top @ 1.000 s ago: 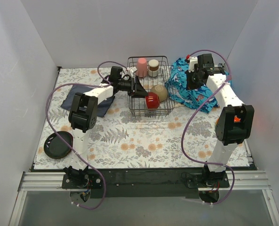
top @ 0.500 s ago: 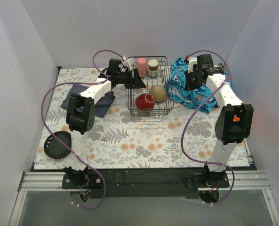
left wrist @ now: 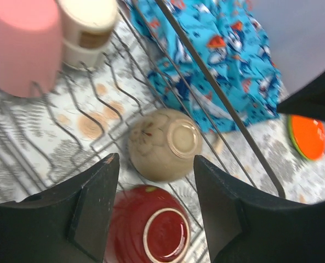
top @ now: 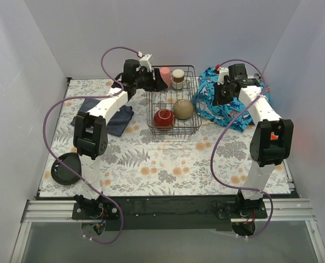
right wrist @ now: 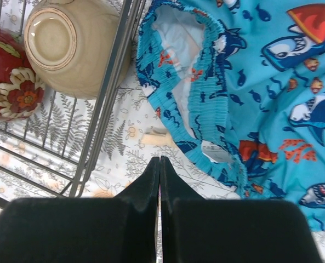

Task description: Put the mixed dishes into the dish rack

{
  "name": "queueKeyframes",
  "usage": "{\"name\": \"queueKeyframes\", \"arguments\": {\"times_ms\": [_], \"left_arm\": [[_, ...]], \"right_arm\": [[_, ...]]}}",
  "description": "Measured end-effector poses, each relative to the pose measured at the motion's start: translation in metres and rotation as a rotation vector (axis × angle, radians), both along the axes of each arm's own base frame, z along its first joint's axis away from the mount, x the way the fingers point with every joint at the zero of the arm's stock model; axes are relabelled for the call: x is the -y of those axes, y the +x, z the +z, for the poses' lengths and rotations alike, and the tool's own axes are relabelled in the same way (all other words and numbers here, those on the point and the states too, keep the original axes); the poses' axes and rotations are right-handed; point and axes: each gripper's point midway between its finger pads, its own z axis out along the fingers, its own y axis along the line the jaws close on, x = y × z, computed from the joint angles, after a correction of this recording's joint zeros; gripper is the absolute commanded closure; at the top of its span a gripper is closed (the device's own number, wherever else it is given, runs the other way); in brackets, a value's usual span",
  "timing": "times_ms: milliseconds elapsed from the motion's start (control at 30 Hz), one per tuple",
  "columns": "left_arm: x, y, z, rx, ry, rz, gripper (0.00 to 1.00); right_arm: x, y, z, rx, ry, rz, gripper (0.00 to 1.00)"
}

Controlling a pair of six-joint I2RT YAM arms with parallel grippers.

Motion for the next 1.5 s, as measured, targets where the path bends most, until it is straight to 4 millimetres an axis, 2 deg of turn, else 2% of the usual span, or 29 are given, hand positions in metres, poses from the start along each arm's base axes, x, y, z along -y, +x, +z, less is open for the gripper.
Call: {"name": "queueKeyframes", "arguments": {"times_ms": [167,300,433,633,900,1067,1200,1367,1400,1467,1500], "left_arm": [[-0.025,0.014,0.020,0.089,0.092,0.143,0.47],[-0.041,0.016,0.015,0.092,0.161,0.201,0.50],[-0.053,0.011,-0.012,0.039,0.230,0.234,0.55],[-0.064,-0.001,-0.045,-0.030,0.307,0.243,0.60],[-0.068,-0.014,-0.066,-0.083,0.343,0.224,0.84],[-0.063,-0.028,-0.076,-0.115,0.335,0.193,0.92],[-0.062,-0.041,-0.078,-0.140,0.324,0.171,1.00],[-0.061,-0.054,-0.075,-0.163,0.315,0.139,0.98],[-0.061,-0.057,-0.073,-0.164,0.316,0.131,0.92],[-0.064,-0.062,-0.064,-0.148,0.332,0.118,0.72],[-0.068,-0.064,-0.056,-0.129,0.346,0.119,0.66]], "right_arm": [[-0.017,0.004,-0.014,-0.051,0.060,0.008,0.82],[-0.037,0.012,-0.023,-0.077,0.094,0.026,0.72],[-0.057,0.023,-0.024,-0.076,0.116,0.045,0.72],[-0.068,0.027,-0.031,-0.096,0.127,0.039,0.75],[-0.071,0.021,-0.040,-0.121,0.126,0.036,0.75],[-0.072,0.005,-0.055,-0.170,0.115,0.041,0.75],[-0.070,-0.004,-0.058,-0.187,0.111,0.042,0.75],[-0.066,-0.010,-0.046,-0.165,0.102,0.036,0.76],[-0.064,-0.013,-0.043,-0.160,0.097,0.031,0.75],[-0.058,-0.019,-0.034,-0.144,0.089,0.022,0.75],[-0.053,-0.023,-0.029,-0.135,0.083,0.018,0.75]]}}
